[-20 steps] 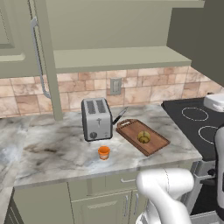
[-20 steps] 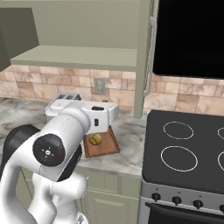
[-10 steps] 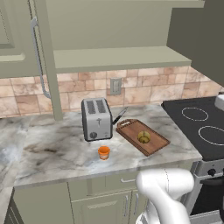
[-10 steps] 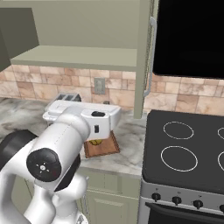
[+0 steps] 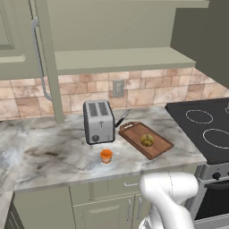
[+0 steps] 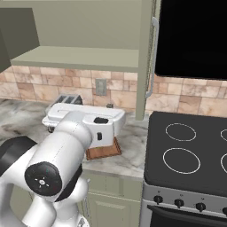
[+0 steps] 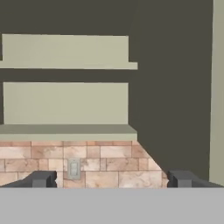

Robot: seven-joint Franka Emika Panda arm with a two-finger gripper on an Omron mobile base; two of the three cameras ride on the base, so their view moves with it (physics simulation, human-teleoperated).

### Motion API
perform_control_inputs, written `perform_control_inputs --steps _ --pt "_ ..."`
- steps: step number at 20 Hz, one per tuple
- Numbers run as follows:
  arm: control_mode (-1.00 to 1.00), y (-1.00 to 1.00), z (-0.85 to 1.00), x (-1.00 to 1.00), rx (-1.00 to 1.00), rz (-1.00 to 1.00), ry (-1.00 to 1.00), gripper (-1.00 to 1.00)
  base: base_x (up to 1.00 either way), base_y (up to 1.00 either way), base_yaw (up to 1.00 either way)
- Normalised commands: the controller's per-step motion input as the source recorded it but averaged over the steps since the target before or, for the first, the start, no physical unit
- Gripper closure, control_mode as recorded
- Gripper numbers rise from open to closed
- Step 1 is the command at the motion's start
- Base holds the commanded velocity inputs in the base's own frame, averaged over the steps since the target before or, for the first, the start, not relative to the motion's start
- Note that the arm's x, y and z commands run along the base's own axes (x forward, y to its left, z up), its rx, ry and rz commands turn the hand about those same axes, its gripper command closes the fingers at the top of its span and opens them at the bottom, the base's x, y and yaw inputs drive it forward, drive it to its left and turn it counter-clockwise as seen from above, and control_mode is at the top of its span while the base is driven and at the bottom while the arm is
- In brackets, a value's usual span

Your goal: Pick the bread, place it on the cutting board, pick the jam, place it on the counter, and close the cabinet.

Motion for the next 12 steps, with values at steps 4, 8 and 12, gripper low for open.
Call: perform_control_inputs --steps 4,8,12 --pt "-1.00 -0.08 -0.07 -0.08 0.00 0.00 -0.02 -1.00 0.00 0.00 0.00" --pt "-1.00 -0.04 -0.12 -0.03 0.00 0.00 -0.02 -1.00 0.00 0.00 0.00" --pt "-1.00 0.00 -0.15 0.00 0.00 0.00 0.00 -1.00 0.00 0.00 0.00"
